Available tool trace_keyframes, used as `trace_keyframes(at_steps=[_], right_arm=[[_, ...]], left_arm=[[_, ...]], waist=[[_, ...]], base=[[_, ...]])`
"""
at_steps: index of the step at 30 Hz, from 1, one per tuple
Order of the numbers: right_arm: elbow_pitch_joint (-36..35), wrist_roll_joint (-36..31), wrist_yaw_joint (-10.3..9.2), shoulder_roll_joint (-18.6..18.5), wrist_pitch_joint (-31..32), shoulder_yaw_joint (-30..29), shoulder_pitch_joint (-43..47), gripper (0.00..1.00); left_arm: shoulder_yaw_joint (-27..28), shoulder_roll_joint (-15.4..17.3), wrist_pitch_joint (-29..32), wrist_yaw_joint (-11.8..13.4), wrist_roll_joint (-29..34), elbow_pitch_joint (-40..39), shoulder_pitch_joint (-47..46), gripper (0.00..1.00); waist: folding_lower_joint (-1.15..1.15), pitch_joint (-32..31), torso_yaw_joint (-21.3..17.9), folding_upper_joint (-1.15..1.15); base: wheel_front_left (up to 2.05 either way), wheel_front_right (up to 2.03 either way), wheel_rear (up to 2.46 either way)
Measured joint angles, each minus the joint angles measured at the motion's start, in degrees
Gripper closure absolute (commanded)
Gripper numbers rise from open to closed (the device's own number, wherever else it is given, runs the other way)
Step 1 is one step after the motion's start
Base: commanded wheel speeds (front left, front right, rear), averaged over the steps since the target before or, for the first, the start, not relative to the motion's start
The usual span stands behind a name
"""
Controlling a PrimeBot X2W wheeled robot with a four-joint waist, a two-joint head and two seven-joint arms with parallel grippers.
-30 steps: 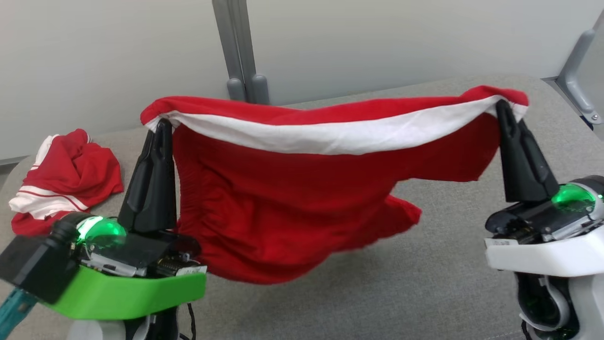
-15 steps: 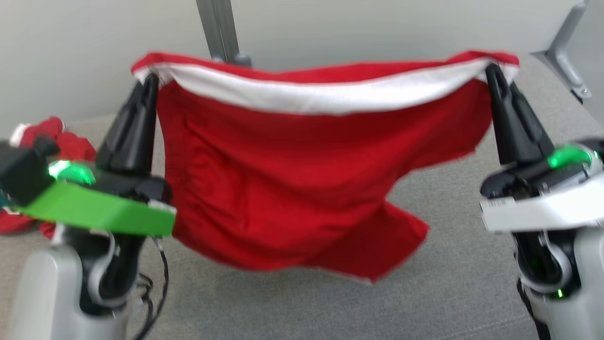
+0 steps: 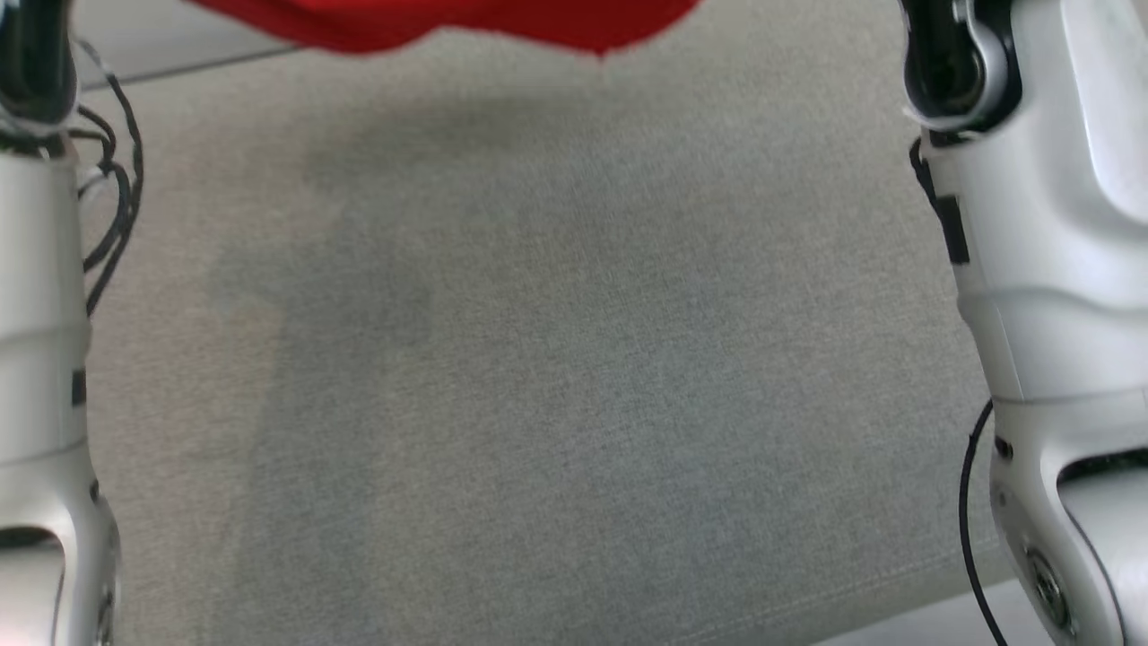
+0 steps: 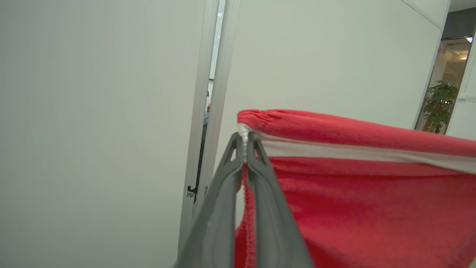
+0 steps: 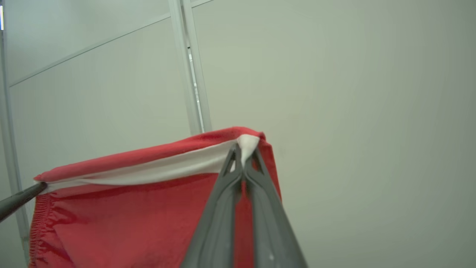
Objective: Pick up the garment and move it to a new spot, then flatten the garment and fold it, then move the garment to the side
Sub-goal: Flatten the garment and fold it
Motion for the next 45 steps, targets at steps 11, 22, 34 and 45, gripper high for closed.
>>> trace_keyframes(at_steps=[11, 22, 34, 45], right_arm=[[8.3, 5.7, 0.0, 1.0, -1.8, 8.8, 1.5, 1.0], [-3.7, 4.8, 0.0, -0.1, -1.8, 8.7, 17.2, 1.0], [-15.9, 6.8, 0.03, -5.1, -1.8, 7.1, 39.6, 1.0], [-26.0, 8.6, 0.09, -7.7, -0.6, 3.8, 57.2, 1.0]], left_arm=[[-0.5, 0.0, -15.2, -2.8, 2.0, 20.3, -0.3, 1.0], [-2.8, -0.9, -19.2, -4.6, -7.9, 10.1, 13.0, 1.0], [2.4, -3.7, -19.4, -4.8, -9.9, -11.5, 44.4, 1.0], [4.7, -11.0, -19.4, -4.8, -7.2, -22.3, 62.7, 1.0]], waist=[[0.01, 11.6, -2.7, 0.0], [0.0, 14.0, -1.6, 0.0], [0.0, 6.2, 1.3, 0.0], [-0.01, -4.4, 2.5, 0.0]], base=[[0.0, 0.0, 0.0], [0.0, 0.0, 0.0], [0.0, 0.0, 0.0], [0.0, 0.0, 0.0]])
